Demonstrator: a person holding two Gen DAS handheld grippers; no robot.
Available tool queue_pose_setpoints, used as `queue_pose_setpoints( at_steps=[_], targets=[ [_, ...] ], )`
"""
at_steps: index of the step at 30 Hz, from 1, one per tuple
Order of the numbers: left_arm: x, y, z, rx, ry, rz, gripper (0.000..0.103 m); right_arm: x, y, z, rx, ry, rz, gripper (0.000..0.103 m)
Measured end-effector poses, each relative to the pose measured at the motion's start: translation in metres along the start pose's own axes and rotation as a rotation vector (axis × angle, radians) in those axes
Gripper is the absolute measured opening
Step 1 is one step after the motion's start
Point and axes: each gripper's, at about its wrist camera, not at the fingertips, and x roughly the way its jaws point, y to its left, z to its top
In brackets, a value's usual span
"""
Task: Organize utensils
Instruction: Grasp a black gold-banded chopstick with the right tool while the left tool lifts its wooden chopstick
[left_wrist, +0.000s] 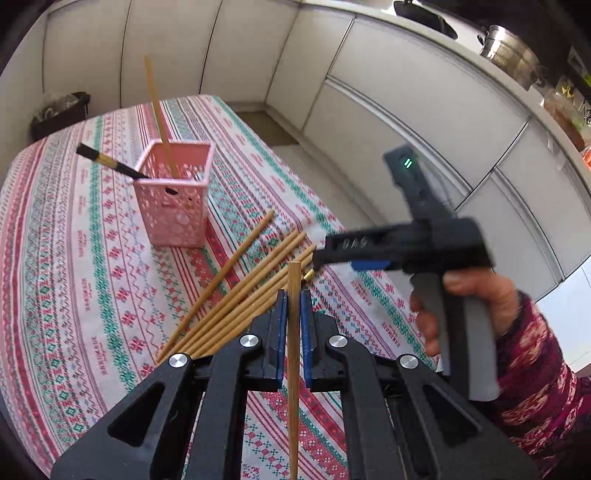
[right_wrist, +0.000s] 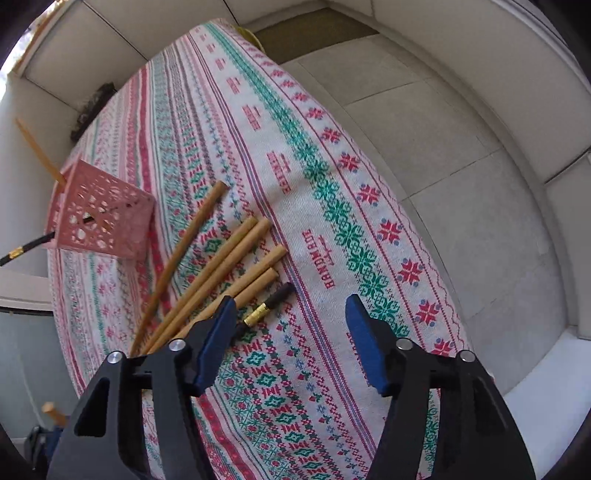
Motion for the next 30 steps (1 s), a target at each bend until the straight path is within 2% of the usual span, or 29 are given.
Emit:
queue_pose_setpoints(
  at_steps=[2, 7, 12, 16, 18, 19, 20, 21, 22, 23, 25, 27, 30],
  targets=[
    [-0.007, -0.004, 0.001, -0.006, -0.039, -0.018, 0.006, 0.010, 0.003, 0.000, 0.025, 0.017, -0.021, 0.046],
    [-0.030, -0.002, -0.008, -0.012, -0.080, -0.040, 0.007, 0.015, 0.017, 0.001, 0.034, 0.000, -0.114, 0.045],
    [-0.053, 0.003, -0.019, -0.030, -0.128, -0.041, 0.007, 0.022, 0.045, -0.012, -0.117, -0.003, -0.265, 0.043],
    [-0.068, 0.010, -0.021, -0.059, -0.154, -0.029, 0.007, 0.017, 0.052, -0.026, -0.194, 0.032, -0.250, 0.031],
    [-0.069, 0.013, -0.022, -0.073, -0.160, -0.032, 0.007, 0.015, 0.052, -0.028, -0.178, 0.008, -0.233, 0.032],
    [-0.065, 0.016, -0.023, -0.077, -0.159, -0.032, 0.007, 0.016, 0.052, -0.029, -0.170, -0.001, -0.232, 0.037],
    [-0.065, 0.015, -0.023, -0.079, -0.155, -0.028, 0.007, 0.017, 0.056, -0.029, -0.184, -0.005, -0.244, 0.040],
    [-0.064, 0.015, -0.023, -0.082, -0.146, -0.023, 0.007, 0.016, 0.060, -0.030, -0.189, -0.012, -0.259, 0.036],
    [-0.061, 0.015, -0.024, -0.086, -0.128, -0.018, 0.007, 0.016, 0.062, -0.032, -0.193, -0.018, -0.235, 0.021],
    [-0.056, 0.016, -0.024, -0.092, -0.106, -0.013, 0.009, 0.018, 0.073, -0.033, -0.198, -0.029, -0.233, 0.017],
    [-0.041, 0.019, -0.025, -0.113, -0.055, 0.005, 0.017, 0.015, 0.078, -0.040, -0.226, -0.059, -0.240, 0.014],
    [-0.019, 0.023, -0.027, -0.138, 0.018, 0.038, 0.021, 0.011, 0.075, -0.047, -0.226, -0.049, -0.201, 0.010],
    [0.013, 0.028, -0.030, -0.155, 0.113, 0.104, 0.021, 0.003, 0.059, -0.057, -0.216, -0.012, -0.141, 0.007]
  ],
)
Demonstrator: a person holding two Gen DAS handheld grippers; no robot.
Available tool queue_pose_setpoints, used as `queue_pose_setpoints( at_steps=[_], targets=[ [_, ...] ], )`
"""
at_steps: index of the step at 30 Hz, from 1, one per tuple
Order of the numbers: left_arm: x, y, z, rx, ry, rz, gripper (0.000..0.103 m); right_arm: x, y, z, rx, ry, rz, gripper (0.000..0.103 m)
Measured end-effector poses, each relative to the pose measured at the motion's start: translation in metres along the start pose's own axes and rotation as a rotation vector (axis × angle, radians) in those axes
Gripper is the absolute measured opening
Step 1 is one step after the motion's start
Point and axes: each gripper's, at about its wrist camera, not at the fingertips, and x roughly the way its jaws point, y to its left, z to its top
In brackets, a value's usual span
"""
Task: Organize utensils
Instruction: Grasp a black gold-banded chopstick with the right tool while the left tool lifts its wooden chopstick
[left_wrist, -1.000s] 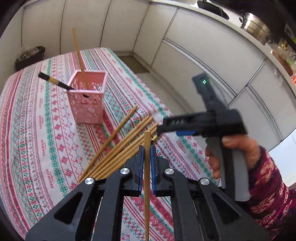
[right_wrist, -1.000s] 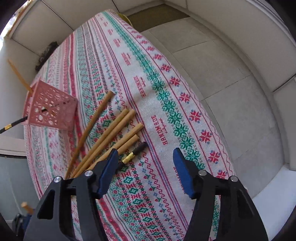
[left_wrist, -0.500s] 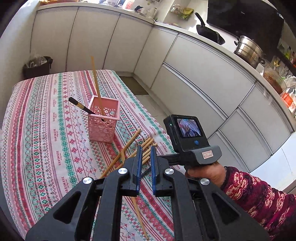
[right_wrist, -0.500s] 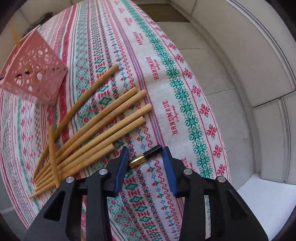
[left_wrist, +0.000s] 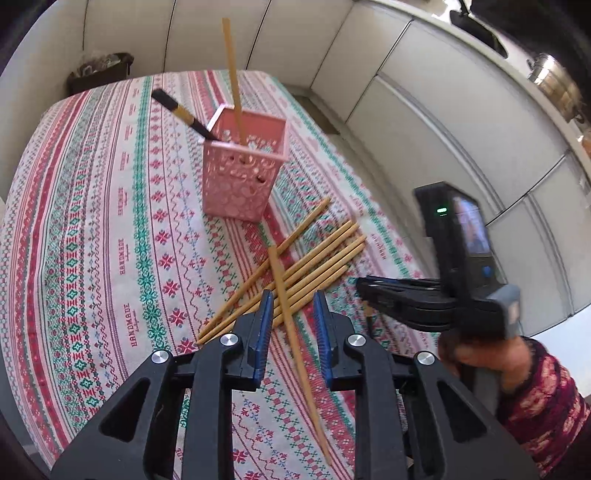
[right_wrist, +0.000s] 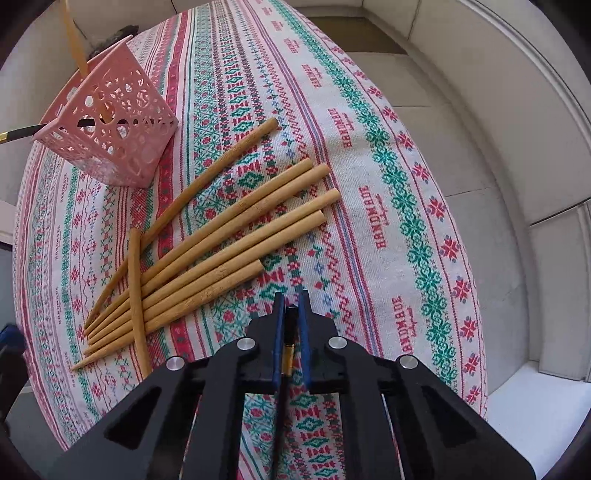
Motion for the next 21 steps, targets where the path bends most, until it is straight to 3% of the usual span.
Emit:
queue_pose_setpoints(
  at_steps=[5, 10, 13, 15, 18, 21],
  targets=[
    [0.041, -0.016, 0.011, 0.019, 0.066, 0.087, 0.021, -0.006, -0.023, -0.009, 0.024, -0.001, 0.063, 0.007],
    [0.078, -0.019, 0.022, -0.038, 0.112, 0.214, 0.021, -0.011, -0.048, -0.004, 0.024, 0.023, 0.137, 0.007],
    [0.094, -0.011, 0.021, -0.080, 0.163, 0.259, 0.021, -0.014, -0.050, -0.003, 0.000, 0.036, 0.140, 0.008],
    [0.093, -0.011, 0.022, -0.074, 0.146, 0.280, 0.027, -0.016, -0.053, 0.001, -0.012, 0.042, 0.140, 0.008],
    [0.091, -0.013, 0.021, -0.050, 0.132, 0.296, 0.006, -0.015, -0.050, 0.005, -0.013, 0.048, 0.138, 0.008],
    [0.083, -0.019, 0.016, -0.031, 0.098, 0.280, 0.006, -0.017, -0.049, 0.009, -0.010, 0.031, 0.133, 0.008]
  ],
)
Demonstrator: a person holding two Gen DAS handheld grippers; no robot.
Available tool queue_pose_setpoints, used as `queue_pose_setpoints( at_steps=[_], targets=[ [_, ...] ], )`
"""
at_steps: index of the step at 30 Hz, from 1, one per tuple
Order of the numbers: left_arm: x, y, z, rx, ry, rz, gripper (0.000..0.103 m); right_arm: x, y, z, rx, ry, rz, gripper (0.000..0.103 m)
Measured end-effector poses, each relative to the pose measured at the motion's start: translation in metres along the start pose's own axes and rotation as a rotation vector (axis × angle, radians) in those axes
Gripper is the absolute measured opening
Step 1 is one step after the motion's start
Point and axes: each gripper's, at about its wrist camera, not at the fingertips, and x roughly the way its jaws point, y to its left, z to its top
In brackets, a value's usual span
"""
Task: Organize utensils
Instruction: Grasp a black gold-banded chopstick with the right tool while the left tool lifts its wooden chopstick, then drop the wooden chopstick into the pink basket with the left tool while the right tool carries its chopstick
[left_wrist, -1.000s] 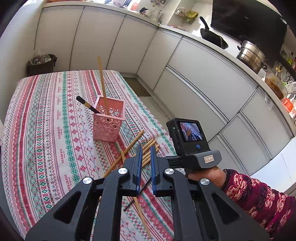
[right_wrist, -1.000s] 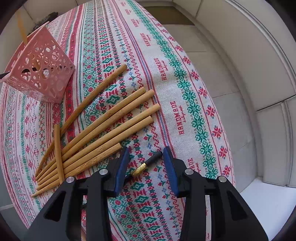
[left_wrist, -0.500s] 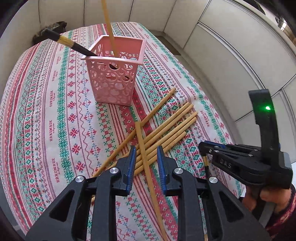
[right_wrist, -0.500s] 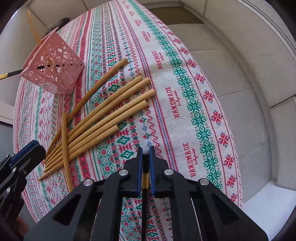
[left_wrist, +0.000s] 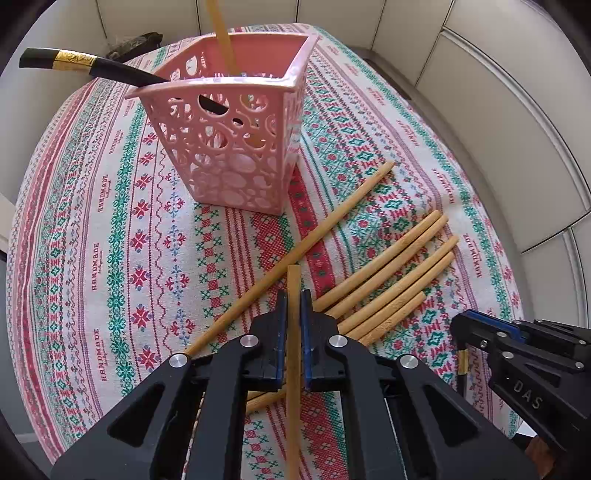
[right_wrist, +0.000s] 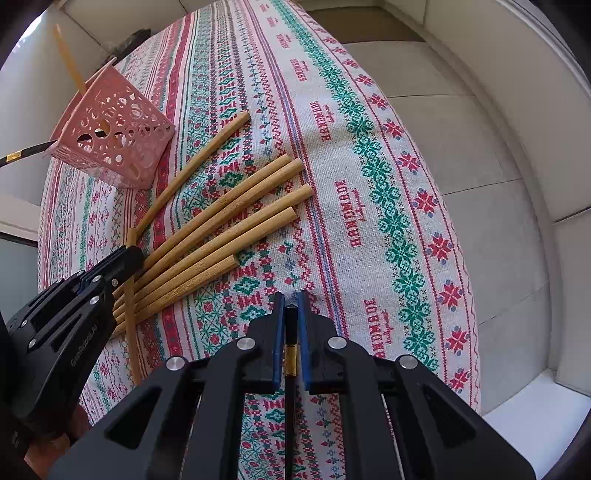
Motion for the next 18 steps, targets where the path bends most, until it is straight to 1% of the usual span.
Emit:
queue_pose_setpoints(
  at_steps=[1, 3, 5, 7, 9, 11, 13, 15, 18],
  targets=[
    [-0.006, 0.000, -0.003, -0.001, -0.017, -0.022, 0.006, -0.001, 0.001, 0.002, 0.005, -0.004, 0.011, 0.007],
    [-0.027, 0.001, -0.009, 0.001, -0.066, -0.083, 0.006, -0.007, 0.003, 0.002, 0.024, -0.021, 0.078, 0.007],
    [-0.057, 0.004, -0.016, 0.011, -0.144, -0.165, 0.006, -0.025, 0.005, -0.002, 0.010, -0.098, 0.094, 0.007],
    [-0.086, 0.009, -0.025, 0.018, -0.217, -0.216, 0.006, -0.047, 0.007, -0.009, -0.008, -0.184, 0.117, 0.007],
    [-0.117, 0.015, -0.035, 0.025, -0.302, -0.263, 0.006, -0.069, 0.007, -0.019, -0.024, -0.256, 0.165, 0.007],
    [-0.141, 0.018, -0.044, 0.026, -0.379, -0.279, 0.006, -0.094, 0.014, -0.031, -0.065, -0.360, 0.183, 0.007],
    [-0.162, 0.018, -0.048, 0.014, -0.452, -0.297, 0.006, -0.120, 0.024, -0.049, -0.118, -0.490, 0.168, 0.007],
    [-0.184, 0.019, -0.049, 0.008, -0.537, -0.284, 0.006, -0.143, 0.036, -0.062, -0.163, -0.608, 0.146, 0.007],
    [-0.213, 0.017, -0.055, 0.006, -0.672, -0.241, 0.006, -0.178, 0.046, -0.081, -0.194, -0.769, 0.115, 0.007]
  ],
)
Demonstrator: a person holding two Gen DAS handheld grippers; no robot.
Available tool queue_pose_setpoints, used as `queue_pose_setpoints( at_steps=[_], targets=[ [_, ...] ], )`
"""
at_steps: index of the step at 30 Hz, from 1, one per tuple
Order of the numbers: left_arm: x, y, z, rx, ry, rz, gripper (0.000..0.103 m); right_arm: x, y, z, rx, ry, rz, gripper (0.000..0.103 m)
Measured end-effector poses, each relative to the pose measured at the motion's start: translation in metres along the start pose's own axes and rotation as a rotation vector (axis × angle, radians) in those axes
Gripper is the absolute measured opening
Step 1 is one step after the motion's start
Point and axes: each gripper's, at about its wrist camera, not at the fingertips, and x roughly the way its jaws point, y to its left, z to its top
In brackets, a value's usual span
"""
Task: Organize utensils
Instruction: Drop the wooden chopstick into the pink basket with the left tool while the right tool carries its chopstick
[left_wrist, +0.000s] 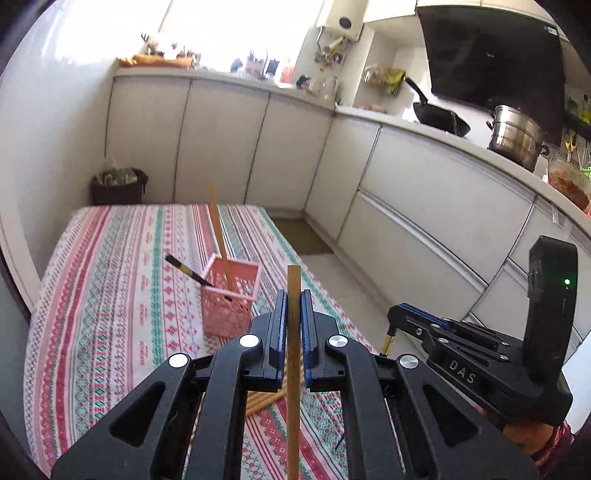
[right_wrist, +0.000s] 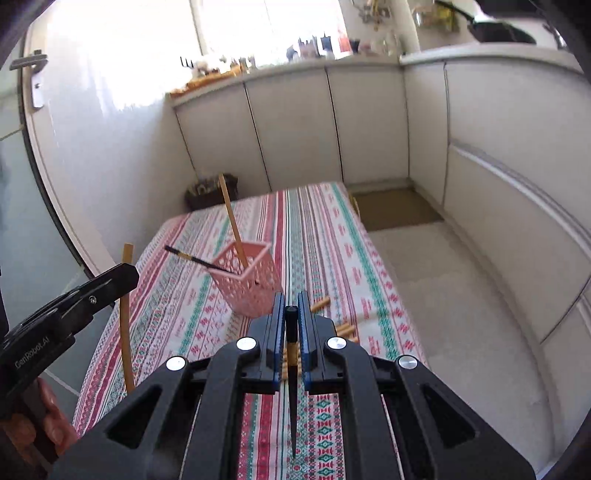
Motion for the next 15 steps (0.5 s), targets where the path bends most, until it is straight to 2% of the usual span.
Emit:
queue_pose_setpoints(
  at_steps=[5, 12, 15],
  targets=[
    [-0.028, -0.009, 0.019, 0.008, -0.170, 0.047, 0.006, -0.036, 0.013, 0.017, -0.015, -0.133, 0.017, 0.007],
    [-0.058, -0.003, 0.062, -0.037, -0.373, 0.064, 0.006, -0.059, 0.019, 0.057, -0.011, -0.192, 0.054, 0.007],
    [-0.063, -0.004, 0.087, -0.048, -0.448, 0.077, 0.006, -0.054, 0.023, 0.077, -0.017, -0.205, 0.064, 0.007]
  ],
)
